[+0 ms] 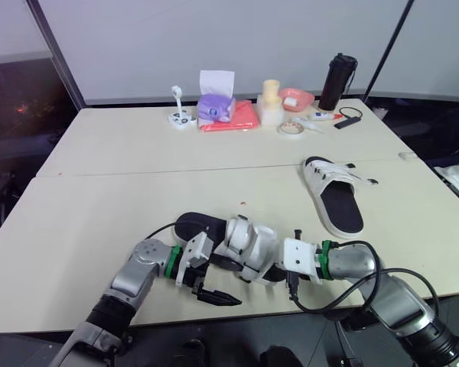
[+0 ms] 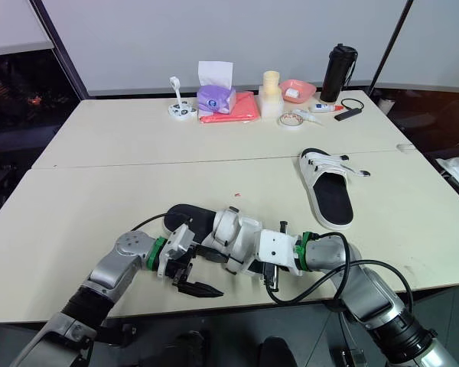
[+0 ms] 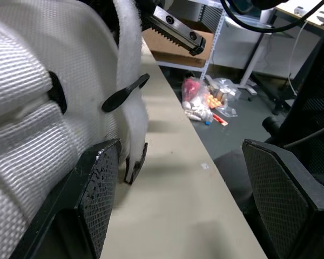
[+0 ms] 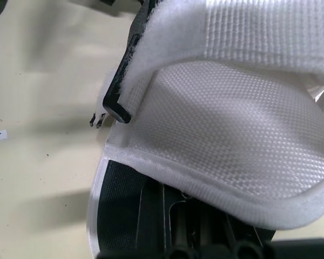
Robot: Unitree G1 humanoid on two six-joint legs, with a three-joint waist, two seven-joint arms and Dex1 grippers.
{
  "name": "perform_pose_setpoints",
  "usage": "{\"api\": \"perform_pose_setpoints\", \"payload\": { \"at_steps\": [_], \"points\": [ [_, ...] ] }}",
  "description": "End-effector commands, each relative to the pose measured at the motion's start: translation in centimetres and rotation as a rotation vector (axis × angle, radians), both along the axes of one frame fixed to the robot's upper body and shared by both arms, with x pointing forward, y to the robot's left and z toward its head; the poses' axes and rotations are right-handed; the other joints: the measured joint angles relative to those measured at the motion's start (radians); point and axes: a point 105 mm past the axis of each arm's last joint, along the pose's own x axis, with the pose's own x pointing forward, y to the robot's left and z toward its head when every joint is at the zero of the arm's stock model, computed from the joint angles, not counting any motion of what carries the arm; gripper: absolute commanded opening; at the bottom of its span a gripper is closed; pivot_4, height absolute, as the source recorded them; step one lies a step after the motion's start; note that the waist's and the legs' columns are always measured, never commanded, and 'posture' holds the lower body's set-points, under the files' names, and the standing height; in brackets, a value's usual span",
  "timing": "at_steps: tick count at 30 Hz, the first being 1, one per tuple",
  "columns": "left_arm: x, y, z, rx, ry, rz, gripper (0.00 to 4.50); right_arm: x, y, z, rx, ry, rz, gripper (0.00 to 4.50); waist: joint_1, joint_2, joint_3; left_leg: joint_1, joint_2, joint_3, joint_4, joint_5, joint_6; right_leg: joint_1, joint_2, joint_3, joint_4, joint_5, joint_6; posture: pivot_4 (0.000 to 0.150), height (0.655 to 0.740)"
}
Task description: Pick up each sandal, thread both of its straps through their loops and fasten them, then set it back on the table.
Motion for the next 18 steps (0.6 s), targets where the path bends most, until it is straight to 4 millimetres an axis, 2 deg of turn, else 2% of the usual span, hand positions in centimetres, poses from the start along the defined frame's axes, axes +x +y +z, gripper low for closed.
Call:
{"api": "perform_pose_setpoints", "payload": {
  "at_steps": [1,5,6,8,13,15,18],
  "points": [
    [0.3,-1.1,0.7,-0.025,-0.03,0.001,3.67,-1.4,-0.5,-3.8,-0.07,0.153,-0.018,0.0,0.0,0.0,0.0,0.0,0.0,0.0,0.0,0.0,0.0,0.0,0.0,0.0,0.0,0.0,0.0,0.15,0.7344],
    [0.4,-1.6,0.4,-0.021,-0.015,0.004,3.67,-1.3,-0.5,-3.8,-0.07,0.15,-0.016,0.0,0.001,0.0,0.0,0.0,0.0,0.0,0.001,0.0,0.0,0.0,0.0,0.0,0.0,0.0,0.0,0.15,0.7344],
    [0.4,-1.8,0.3,-0.019,-0.009,0.007,3.44,-1.2,-0.4,-3.8,-0.069,0.15,-0.015,0.0,0.001,0.0,0.0,0.0,0.0,0.0,0.001,0.0,0.0,0.001,0.0,0.0,0.0,0.0,0.0,0.15,0.7344],
    [0.5,-2.1,0.2,-0.018,0.003,0.021,2.83,-1.2,-0.4,-3.8,-0.068,0.149,-0.014,0.0,0.0,0.0,0.0,0.0,0.0,0.0,0.001,0.0,0.0,0.001,0.0,0.0,0.0,0.0,0.0,0.15,0.7344],
    [0.6,-2.3,0.0,-0.021,0.017,0.05,0.2,-1.1,-0.3,-3.8,-0.068,0.147,-0.013,0.0,-0.003,0.0,0.0,0.0,0.0,0.0,0.0,0.0,0.0,0.0,0.0,0.0,0.0,0.0,0.0,0.15,0.7344],
    [0.3,-2.0,-0.1,-0.015,0.026,0.05,0.09,-1.1,-0.4,-3.8,-0.068,0.146,-0.013,0.0,-0.002,0.0,0.0,0.0,0.0,0.0,0.0,0.0,0.0,0.0,0.001,0.0,0.0,0.0,0.0,0.15,0.7344],
    [-1.5,-0.3,-0.4,0.038,0.083,0.001,0.09,-1.2,-0.5,-3.8,-0.069,0.147,-0.016,0.0,-0.007,0.0,0.0,0.0,0.0,0.0,0.0,0.0,0.0,0.001,0.001,0.0,0.0,0.0,0.0,0.15,0.7344]
  ]
}}
